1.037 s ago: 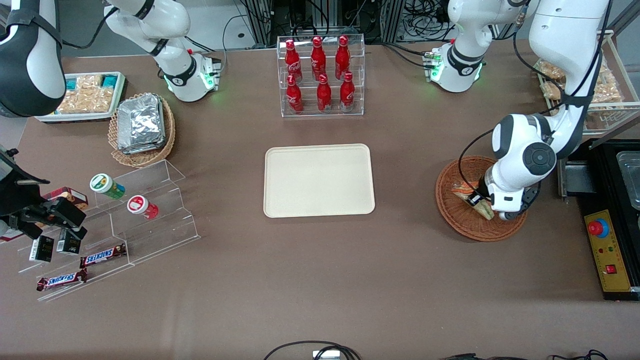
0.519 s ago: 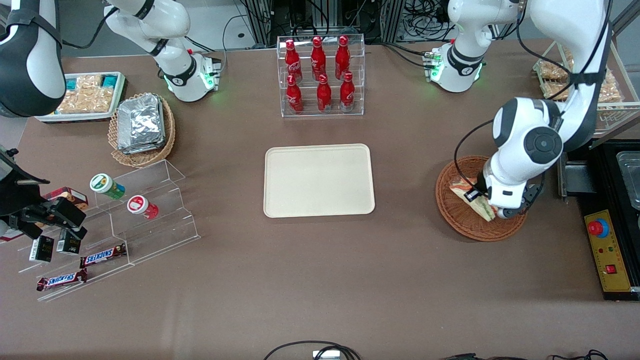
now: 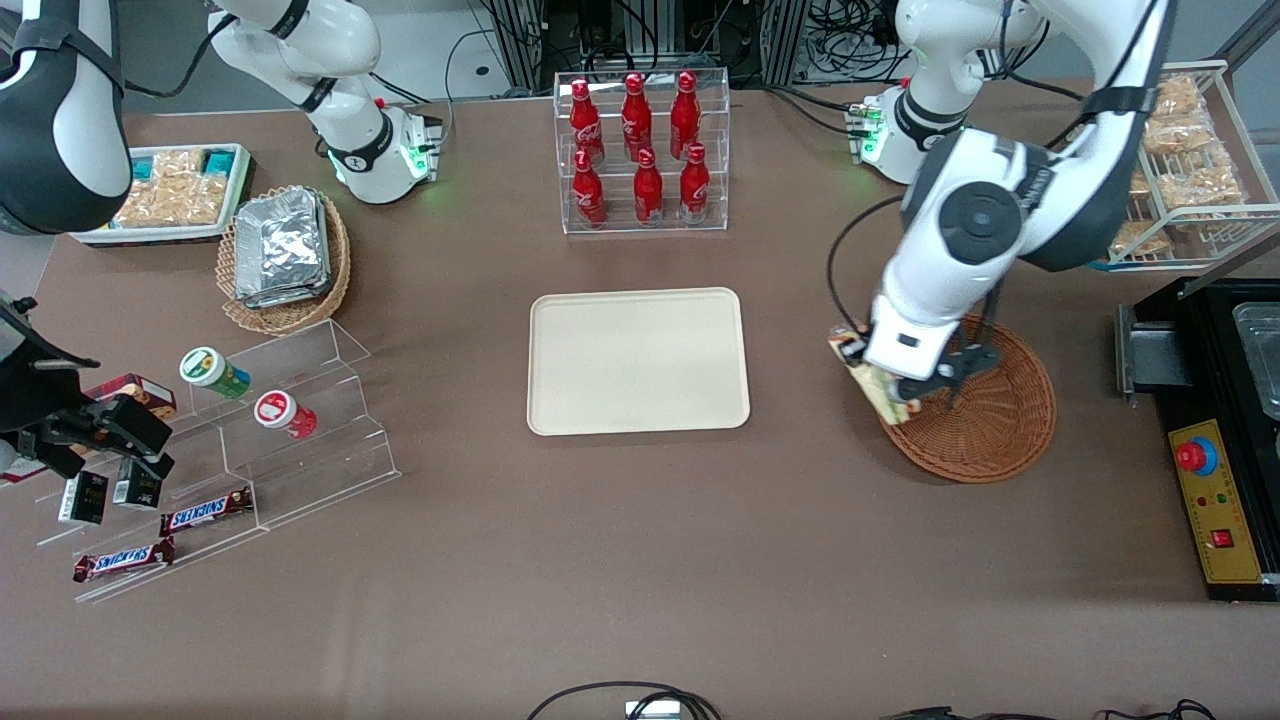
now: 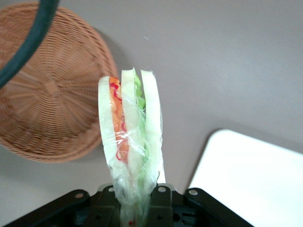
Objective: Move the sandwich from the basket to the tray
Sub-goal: 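Lift the sandwich and carry it with the left gripper over the tray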
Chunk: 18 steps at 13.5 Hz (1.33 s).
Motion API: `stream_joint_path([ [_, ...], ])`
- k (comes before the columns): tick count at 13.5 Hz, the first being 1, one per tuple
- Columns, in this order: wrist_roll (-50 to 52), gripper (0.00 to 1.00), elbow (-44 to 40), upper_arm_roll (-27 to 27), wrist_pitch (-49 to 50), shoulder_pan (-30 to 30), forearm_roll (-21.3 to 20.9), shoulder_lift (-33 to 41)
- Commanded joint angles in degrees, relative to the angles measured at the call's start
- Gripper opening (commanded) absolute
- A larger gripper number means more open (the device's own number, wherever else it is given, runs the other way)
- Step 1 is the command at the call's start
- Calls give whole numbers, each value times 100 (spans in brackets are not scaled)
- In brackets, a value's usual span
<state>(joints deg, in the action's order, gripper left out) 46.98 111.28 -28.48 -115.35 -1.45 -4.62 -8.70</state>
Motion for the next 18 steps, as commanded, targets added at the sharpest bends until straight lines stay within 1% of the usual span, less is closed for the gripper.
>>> stream_joint_path([
  [1,-48,12,-159,-455,-189,-13,-196,-342],
  [3,-84,12,-133,-824,-189,-13,-538,-474],
  [4,-84,9,-141,-991,-198,-13,-670,-579],
  [6,-66,9,-159,-1316,-268,-5,-925,-842],
  [8,-66,9,-150,-1528,-347,4,-996,-1036],
  [9,-66,9,-150,-1660,-408,4,-1118,-1150],
  [10,12,10,-150,-1722,-496,161,-1320,-1308],
  [11,39,13,-176,-1722,-540,380,-1452,-1396],
  [12,48,15,-211,-1722,-628,469,-1541,-1536],
  [15,231,17,-255,-1679,-953,838,-1611,-1932],
  [18,881,18,-387,-1643,-1007,953,-2313,-2581],
])
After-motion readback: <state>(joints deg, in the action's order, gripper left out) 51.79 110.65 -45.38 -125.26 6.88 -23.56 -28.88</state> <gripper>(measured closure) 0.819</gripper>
